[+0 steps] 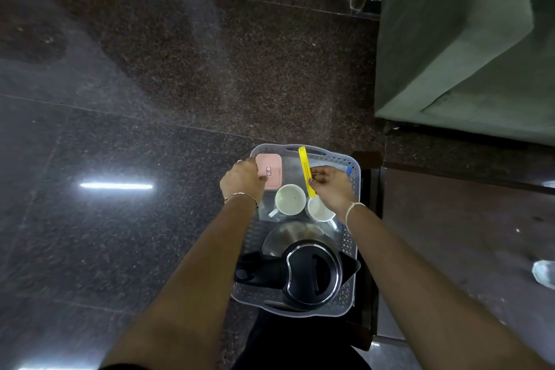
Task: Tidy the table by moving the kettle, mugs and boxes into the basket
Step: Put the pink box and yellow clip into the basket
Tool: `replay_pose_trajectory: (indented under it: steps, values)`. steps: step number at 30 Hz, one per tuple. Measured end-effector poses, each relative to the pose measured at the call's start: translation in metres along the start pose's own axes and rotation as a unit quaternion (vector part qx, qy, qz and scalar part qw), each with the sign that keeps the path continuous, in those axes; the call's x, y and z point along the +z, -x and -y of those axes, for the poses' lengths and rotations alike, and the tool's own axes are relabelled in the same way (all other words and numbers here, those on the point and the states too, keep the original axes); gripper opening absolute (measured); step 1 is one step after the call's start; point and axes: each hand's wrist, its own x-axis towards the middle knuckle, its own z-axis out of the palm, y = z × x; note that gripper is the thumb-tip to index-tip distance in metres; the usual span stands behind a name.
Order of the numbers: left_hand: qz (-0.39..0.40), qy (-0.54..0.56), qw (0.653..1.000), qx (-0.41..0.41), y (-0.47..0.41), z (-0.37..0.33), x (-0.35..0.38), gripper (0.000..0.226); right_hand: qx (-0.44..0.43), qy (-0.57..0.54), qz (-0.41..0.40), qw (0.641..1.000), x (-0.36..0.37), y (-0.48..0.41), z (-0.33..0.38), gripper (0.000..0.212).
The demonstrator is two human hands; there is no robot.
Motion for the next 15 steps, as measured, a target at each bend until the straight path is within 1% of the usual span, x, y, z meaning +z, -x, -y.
replay_pose_trajectory:
  steps: [4, 6, 8, 9, 10, 11, 12, 13, 14, 15]
  values:
    - [0.023, -0.063, 0.997, 0.031, 0.002, 0.000, 0.002, 0.044, 0.003, -0.028, -0.006, 1.000, 0.001, 0.001, 0.003, 0.015]
    - [0.031, -0.093, 0.994, 0.051, 0.002, 0.001, 0.005, 0.045, 0.001, -0.031, -0.013, 0.999, 0.001, 0.002, 0.007, 0.016]
    - [0.030, -0.083, 0.994, 0.056, 0.001, 0.003, 0.006, 0.042, 0.004, -0.031, -0.016, 0.999, 0.002, 0.005, 0.013, 0.015]
    - [0.027, -0.043, 0.997, 0.051, -0.001, 0.004, 0.007, 0.039, 0.008, -0.035, -0.011, 0.999, 0.003, 0.006, 0.016, 0.015]
    - [0.023, 0.031, 0.998, 0.043, -0.002, 0.005, 0.006, 0.034, 0.013, -0.042, 0.000, 0.999, 0.004, 0.008, 0.019, 0.015]
    - [0.026, 0.135, 0.990, 0.032, -0.003, 0.004, 0.005, 0.031, 0.017, -0.048, 0.016, 0.999, 0.006, 0.011, 0.022, 0.015]
    - [0.043, 0.251, 0.967, 0.018, -0.003, 0.003, 0.003, 0.030, 0.020, -0.052, 0.035, 0.998, 0.008, 0.013, 0.025, 0.015]
    - [0.076, 0.355, 0.932, -0.001, -0.002, 0.002, 0.000, 0.033, 0.020, -0.052, 0.055, 0.997, 0.010, 0.015, 0.028, 0.016]
    - [0.116, 0.431, 0.895, -0.017, 0.001, 0.000, -0.003, 0.036, 0.019, -0.050, 0.076, 0.996, 0.012, 0.018, 0.031, 0.017]
    - [0.154, 0.477, 0.865, -0.023, 0.003, 0.000, -0.006, 0.037, 0.017, -0.047, 0.093, 0.994, 0.014, 0.021, 0.034, 0.018]
